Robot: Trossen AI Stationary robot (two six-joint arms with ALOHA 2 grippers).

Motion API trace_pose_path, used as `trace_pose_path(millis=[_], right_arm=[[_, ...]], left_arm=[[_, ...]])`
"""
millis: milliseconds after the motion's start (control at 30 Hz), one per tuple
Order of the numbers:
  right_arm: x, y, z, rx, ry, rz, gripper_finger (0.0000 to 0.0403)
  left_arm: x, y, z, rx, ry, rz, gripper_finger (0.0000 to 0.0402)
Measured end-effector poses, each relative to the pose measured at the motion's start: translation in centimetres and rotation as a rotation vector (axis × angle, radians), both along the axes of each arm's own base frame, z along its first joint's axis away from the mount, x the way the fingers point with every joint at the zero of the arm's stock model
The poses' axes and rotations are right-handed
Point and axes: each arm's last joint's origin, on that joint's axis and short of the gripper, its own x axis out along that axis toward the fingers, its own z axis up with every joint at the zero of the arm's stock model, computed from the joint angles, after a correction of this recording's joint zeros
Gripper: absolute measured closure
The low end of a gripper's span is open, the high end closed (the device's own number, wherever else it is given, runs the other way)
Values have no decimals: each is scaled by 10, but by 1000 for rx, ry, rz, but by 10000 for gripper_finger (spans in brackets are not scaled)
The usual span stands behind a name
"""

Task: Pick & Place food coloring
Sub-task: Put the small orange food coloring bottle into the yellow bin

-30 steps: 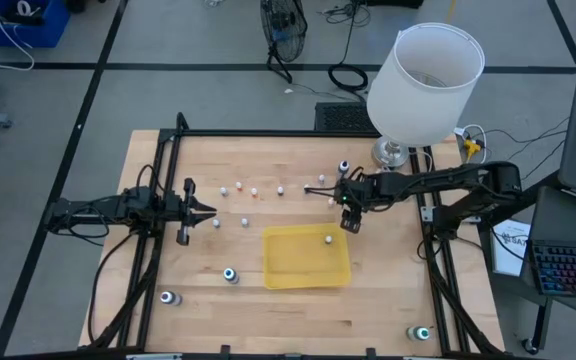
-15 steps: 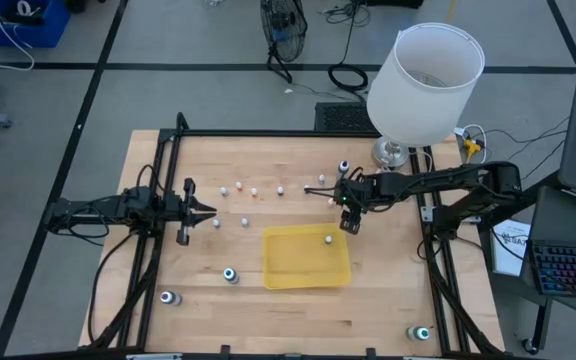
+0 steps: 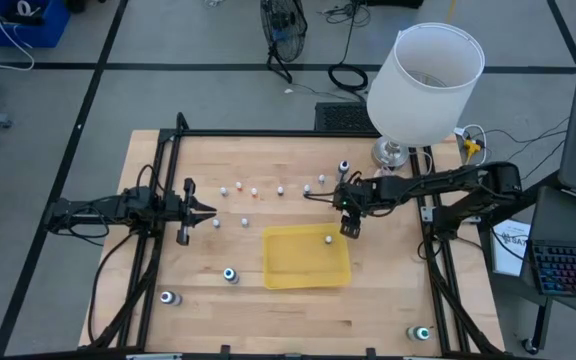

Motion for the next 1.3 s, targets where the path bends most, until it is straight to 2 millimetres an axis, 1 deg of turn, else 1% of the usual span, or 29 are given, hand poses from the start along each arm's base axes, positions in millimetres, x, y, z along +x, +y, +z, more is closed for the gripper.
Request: trace_pose_path(millis=[100, 200, 567, 867, 1300], right_arm=[[-4, -1, -7, -5, 2, 10, 179], [-4, -2, -11, -14, -13, 11, 179], [-4, -2, -11, -34, -12, 14, 179], [-4, -2, -16, -29, 14, 9, 179], [-4, -2, -18, -31, 24, 9, 179]], left_arm=[[0, 0, 0, 0, 0, 0, 350], [0, 0, 0, 0, 0, 0, 350], [0, 0, 0, 0, 0, 0, 350], [0, 0, 0, 0, 0, 0, 350], [0, 0, 0, 0, 0, 0, 350]])
